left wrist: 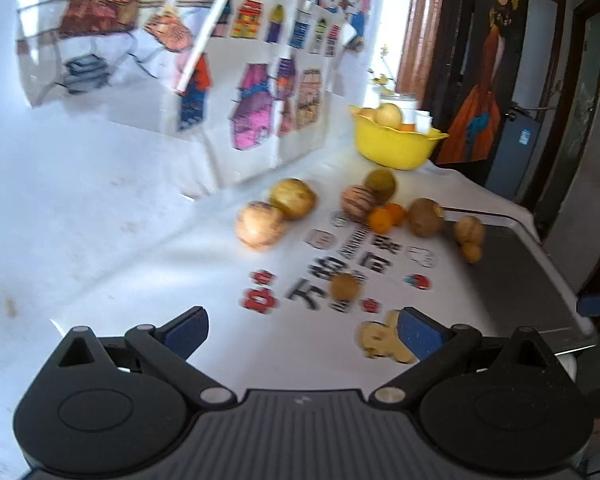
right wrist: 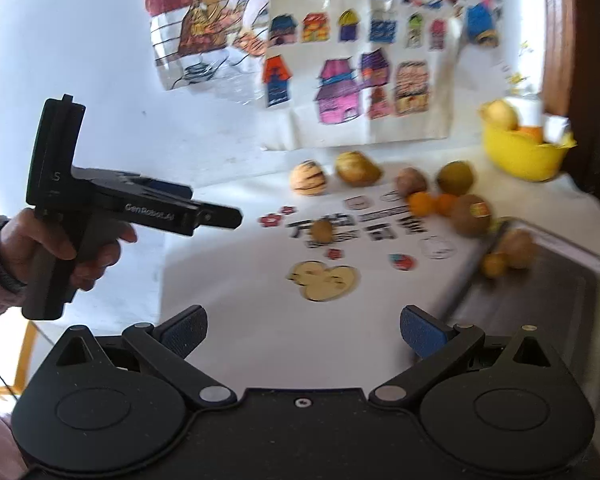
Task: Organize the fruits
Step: 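Move left tool to the striped yellow pepino while right tool approaches another brown fruit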
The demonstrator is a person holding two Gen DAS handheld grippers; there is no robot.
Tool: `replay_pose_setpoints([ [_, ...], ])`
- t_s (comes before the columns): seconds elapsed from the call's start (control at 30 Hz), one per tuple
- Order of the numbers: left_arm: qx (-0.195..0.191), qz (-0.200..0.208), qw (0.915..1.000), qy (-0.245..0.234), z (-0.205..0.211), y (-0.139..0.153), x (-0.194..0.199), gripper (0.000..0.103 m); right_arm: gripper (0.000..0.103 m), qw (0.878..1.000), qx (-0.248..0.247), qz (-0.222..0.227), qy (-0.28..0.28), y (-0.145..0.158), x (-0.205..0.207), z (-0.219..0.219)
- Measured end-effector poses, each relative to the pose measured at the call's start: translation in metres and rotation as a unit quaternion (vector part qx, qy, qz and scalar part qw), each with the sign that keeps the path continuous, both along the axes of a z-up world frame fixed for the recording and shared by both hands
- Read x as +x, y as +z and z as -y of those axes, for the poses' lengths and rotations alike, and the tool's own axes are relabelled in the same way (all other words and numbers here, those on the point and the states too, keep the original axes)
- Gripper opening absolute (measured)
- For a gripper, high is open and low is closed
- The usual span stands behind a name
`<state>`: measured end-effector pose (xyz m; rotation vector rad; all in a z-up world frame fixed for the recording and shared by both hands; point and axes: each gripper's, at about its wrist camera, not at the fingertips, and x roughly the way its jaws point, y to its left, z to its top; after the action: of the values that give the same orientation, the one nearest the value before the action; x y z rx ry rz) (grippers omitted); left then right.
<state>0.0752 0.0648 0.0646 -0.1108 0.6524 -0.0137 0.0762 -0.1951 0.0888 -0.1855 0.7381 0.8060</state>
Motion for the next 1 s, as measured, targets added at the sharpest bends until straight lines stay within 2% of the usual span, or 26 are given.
replay_pose_setpoints([
  [0.27,0.034,0.007,0.9994,0.010,-0.042,0.000,0.022,0.103,0.102,1.000,-0.017,-0.012,-0.006,-0.021,0.033,-0.048],
  [0.43,0.048,0.012,0.9988,-0.001,-0.054,-0.004,0.045,0.103,0.102,0.999,-0.033,0.011,-0.022,-0.036,0.051,-0.067],
  [0.63,0.047,0.013,0.9986,-0.022,-0.053,-0.015,0.074,0.103,0.102,0.999,-0.027,0.021,-0.028,-0.051,0.069,-0.082],
  [0.87,0.045,0.012,0.9985,-0.030,-0.049,-0.027,0.105,0.103,0.102,0.996,-0.052,0.064,-0.022,-0.068,0.081,-0.099],
  [1.0,0.048,0.008,0.9982,-0.035,-0.048,-0.033,0.120,0.103,0.102,0.996,-0.055,0.074,-0.016,-0.075,0.087,-0.104],
])
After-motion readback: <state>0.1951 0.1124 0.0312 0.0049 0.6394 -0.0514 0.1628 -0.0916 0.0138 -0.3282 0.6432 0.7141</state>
